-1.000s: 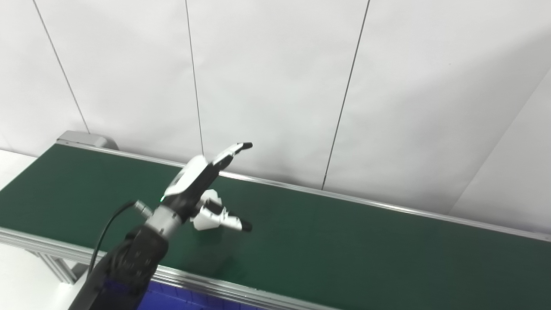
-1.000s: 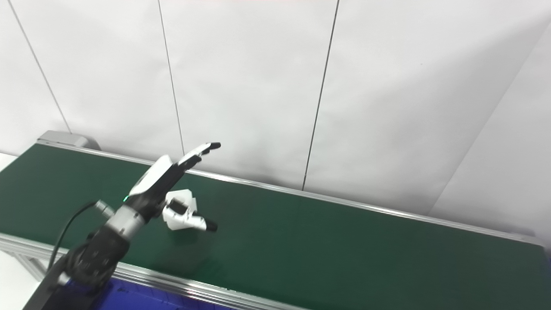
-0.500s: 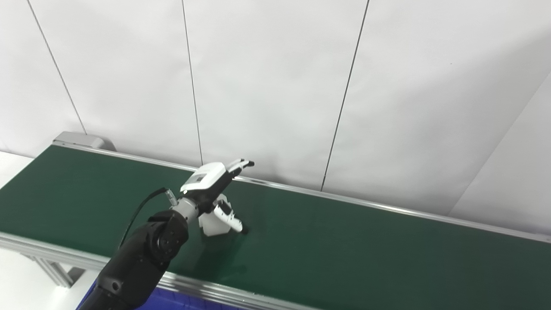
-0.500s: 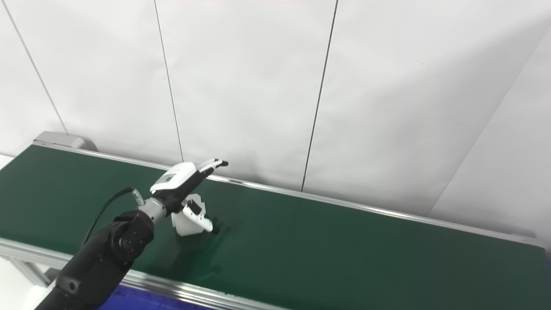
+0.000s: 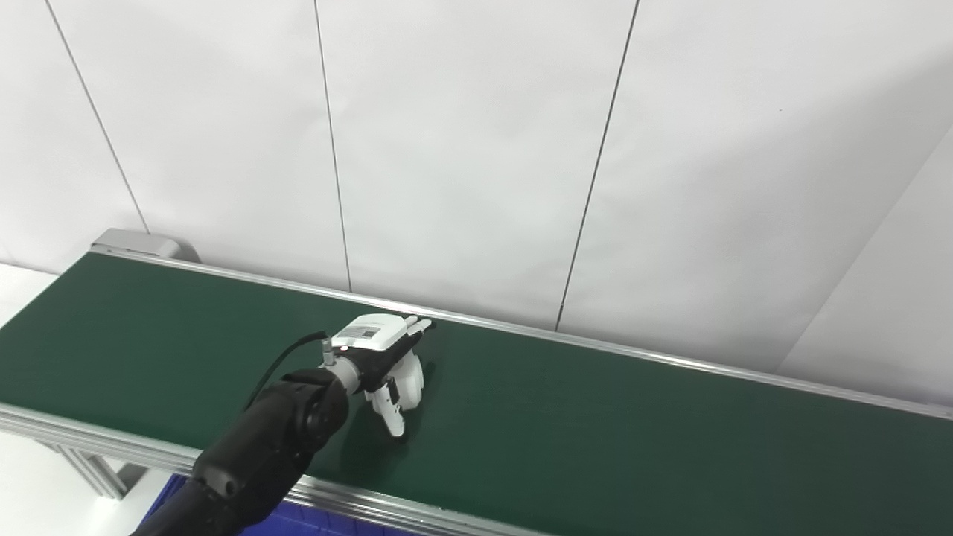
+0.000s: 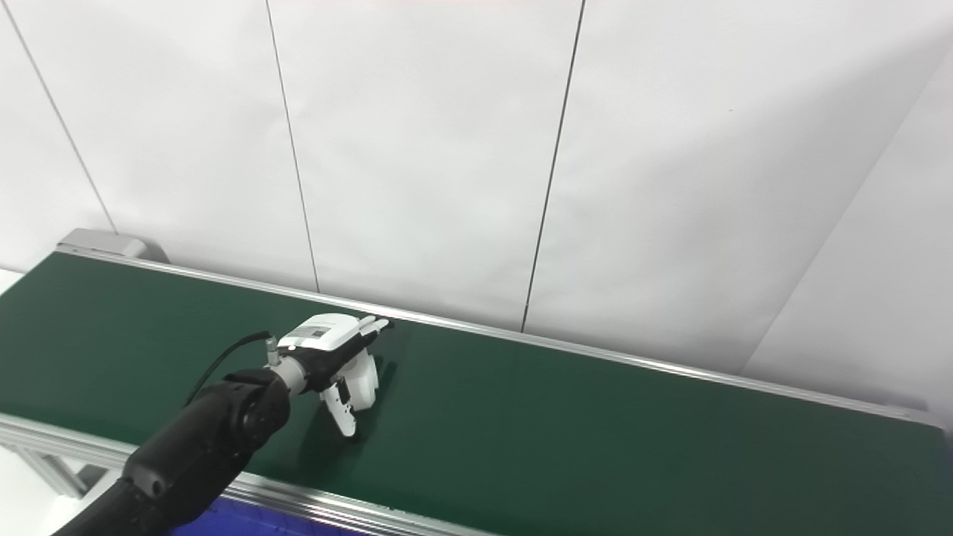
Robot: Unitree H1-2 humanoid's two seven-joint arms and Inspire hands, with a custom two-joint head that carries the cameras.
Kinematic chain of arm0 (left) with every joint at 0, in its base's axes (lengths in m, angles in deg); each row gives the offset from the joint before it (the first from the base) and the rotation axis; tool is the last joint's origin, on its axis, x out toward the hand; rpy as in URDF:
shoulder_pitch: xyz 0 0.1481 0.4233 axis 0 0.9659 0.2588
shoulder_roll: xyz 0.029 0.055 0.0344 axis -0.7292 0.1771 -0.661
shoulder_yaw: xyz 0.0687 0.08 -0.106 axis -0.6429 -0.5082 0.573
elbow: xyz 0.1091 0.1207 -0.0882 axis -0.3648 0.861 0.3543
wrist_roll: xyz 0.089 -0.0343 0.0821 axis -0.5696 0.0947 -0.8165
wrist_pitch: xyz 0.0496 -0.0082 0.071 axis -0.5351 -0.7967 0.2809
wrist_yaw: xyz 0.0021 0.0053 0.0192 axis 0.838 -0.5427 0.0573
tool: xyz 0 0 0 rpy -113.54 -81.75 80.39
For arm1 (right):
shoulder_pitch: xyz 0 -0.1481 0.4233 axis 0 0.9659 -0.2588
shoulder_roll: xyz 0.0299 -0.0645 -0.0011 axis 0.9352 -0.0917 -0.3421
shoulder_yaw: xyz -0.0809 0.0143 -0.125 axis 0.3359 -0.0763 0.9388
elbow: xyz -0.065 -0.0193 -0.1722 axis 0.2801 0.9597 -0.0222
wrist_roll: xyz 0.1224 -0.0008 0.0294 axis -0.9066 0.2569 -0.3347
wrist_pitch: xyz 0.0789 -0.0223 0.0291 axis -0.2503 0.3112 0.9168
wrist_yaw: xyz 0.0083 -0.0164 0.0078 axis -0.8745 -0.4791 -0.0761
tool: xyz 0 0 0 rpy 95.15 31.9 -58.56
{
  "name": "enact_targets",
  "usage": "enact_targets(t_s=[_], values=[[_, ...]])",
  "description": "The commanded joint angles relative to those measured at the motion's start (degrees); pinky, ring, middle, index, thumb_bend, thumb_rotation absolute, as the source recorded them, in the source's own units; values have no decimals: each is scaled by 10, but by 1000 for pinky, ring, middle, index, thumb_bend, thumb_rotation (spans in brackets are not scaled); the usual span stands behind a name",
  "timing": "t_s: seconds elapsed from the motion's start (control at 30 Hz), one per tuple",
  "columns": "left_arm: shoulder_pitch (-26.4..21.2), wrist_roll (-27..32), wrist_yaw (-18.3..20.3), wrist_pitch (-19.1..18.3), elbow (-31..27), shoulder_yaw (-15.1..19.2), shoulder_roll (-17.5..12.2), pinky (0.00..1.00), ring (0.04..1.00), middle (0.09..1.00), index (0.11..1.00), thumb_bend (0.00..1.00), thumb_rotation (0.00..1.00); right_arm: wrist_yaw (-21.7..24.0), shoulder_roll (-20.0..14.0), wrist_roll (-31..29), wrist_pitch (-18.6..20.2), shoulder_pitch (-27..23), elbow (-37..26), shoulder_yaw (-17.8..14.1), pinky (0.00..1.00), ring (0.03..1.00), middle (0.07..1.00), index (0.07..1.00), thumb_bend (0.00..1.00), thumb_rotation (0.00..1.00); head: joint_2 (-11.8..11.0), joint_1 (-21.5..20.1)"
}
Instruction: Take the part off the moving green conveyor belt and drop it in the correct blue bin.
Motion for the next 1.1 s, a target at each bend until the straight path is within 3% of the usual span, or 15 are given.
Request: enact_targets(t_s=[0.0, 0.03, 0.07, 0.1, 0.13, 0.23, 0.4, 0.6, 0.8, 0.87, 0.9, 1.0, 1.07], values=[[-3, -10, -7, -33, 4, 7, -5, 1000, 1000, 1000, 933, 844, 25, -6, -6, -5, -31, 2, -22, -3, 630, 804, 876, 1000, 832, 484, 2, 1], [-2, -7, -16, -37, 8, 12, -1, 788, 839, 912, 856, 727, 12, -6, -6, -3, -31, 2, -22, -3, 632, 808, 876, 1000, 829, 485, 2, 1], [-4, -8, -17, -45, 14, 13, 2, 678, 755, 867, 817, 667, 6, -5, -6, -2, -31, 3, -23, -5, 633, 810, 876, 1000, 828, 485, 1, 1], [-4, -9, -22, -49, 18, 14, 5, 466, 522, 633, 661, 551, 1, -5, -5, -1, -31, 4, -24, -7, 623, 806, 883, 1000, 833, 499, 2, 1], [-3, -9, -31, -51, 21, 16, 9, 413, 460, 559, 571, 519, 0, -4, -5, -2, -31, 5, -24, -8, 623, 807, 885, 1000, 835, 502, 3, 0], [7, -5, -69, -46, 18, 27, 18, 382, 433, 524, 508, 502, 0, 0, -5, -1, -31, 8, -29, -12, 625, 811, 890, 1000, 833, 501, 6, 1], [13, 2, -96, -31, 12, 36, 21, 357, 417, 510, 504, 500, 0, 9, -2, 5, -30, 11, -34, -21, 628, 800, 884, 1000, 830, 510, 8, 2], [34, 54, -160, 35, -19, 67, 18, 318, 388, 485, 535, 497, 0, 4, -3, -1, -31, 11, -34, -17, 631, 801, 876, 1000, 831, 495, 14, 1], [88, 140, -214, 145, -100, 117, 22, 369, 401, 487, 522, 499, 0, 2, -2, 11, -30, 14, -45, -22, 615, 793, 888, 1000, 840, 493, 48, -30], [112, 165, -219, 163, -136, 132, 28, 368, 401, 479, 523, 499, 0, 8, 0, 12, -30, 16, -52, -25, 617, 794, 892, 1000, 846, 498, 60, -38], [125, 177, -222, 173, -155, 139, 31, 341, 390, 467, 525, 498, 0, 12, 0, 11, -28, 19, -59, -28, 630, 799, 894, 1000, 848, 501, 76, -51], [160, 207, -223, 190, -200, 155, 41, 273, 367, 452, 527, 495, 0, 21, 4, 13, -26, 26, -75, -34, 647, 808, 898, 1000, 847, 500, 88, -63], [193, 219, -226, 210, -233, 162, 42, 288, 376, 466, 524, 495, 0, 29, 7, 13, -21, 32, -88, -39, 638, 813, 911, 1000, 848, 502, 116, -83]])
